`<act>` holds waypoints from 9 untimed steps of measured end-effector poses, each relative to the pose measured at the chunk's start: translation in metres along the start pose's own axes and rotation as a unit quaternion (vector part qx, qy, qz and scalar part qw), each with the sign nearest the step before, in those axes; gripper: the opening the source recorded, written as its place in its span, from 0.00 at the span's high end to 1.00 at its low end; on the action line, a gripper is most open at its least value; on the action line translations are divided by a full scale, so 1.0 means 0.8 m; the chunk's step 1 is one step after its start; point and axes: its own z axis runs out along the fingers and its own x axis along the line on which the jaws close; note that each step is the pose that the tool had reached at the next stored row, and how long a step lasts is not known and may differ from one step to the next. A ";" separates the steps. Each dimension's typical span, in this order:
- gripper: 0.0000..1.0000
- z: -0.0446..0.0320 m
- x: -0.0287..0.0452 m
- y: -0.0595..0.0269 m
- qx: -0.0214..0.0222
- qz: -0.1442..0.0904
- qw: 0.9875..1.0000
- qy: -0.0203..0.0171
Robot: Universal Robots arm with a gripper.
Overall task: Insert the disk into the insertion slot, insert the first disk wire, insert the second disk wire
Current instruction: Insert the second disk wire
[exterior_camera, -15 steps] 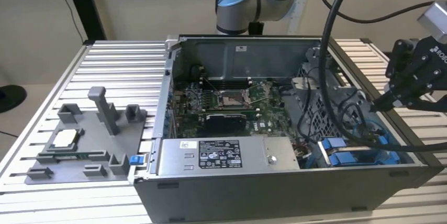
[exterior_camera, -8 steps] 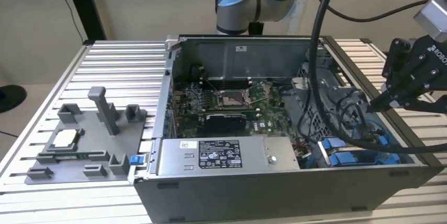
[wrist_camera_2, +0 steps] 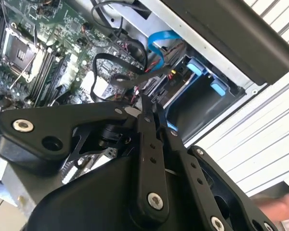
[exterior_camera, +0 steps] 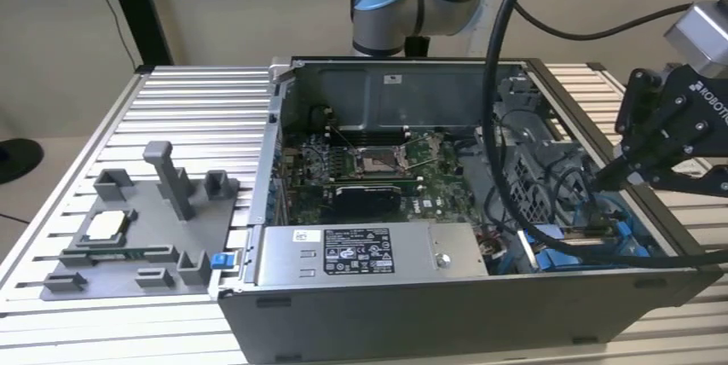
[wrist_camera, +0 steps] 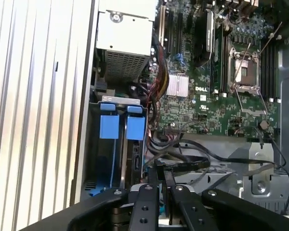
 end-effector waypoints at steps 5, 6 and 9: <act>1.00 0.0016 0.0046 0.009 0.000 0.001 1.000 0.004; 1.00 0.0022 0.0050 0.010 0.000 0.001 1.000 0.006; 1.00 0.0047 0.0060 0.012 0.000 0.002 1.000 0.014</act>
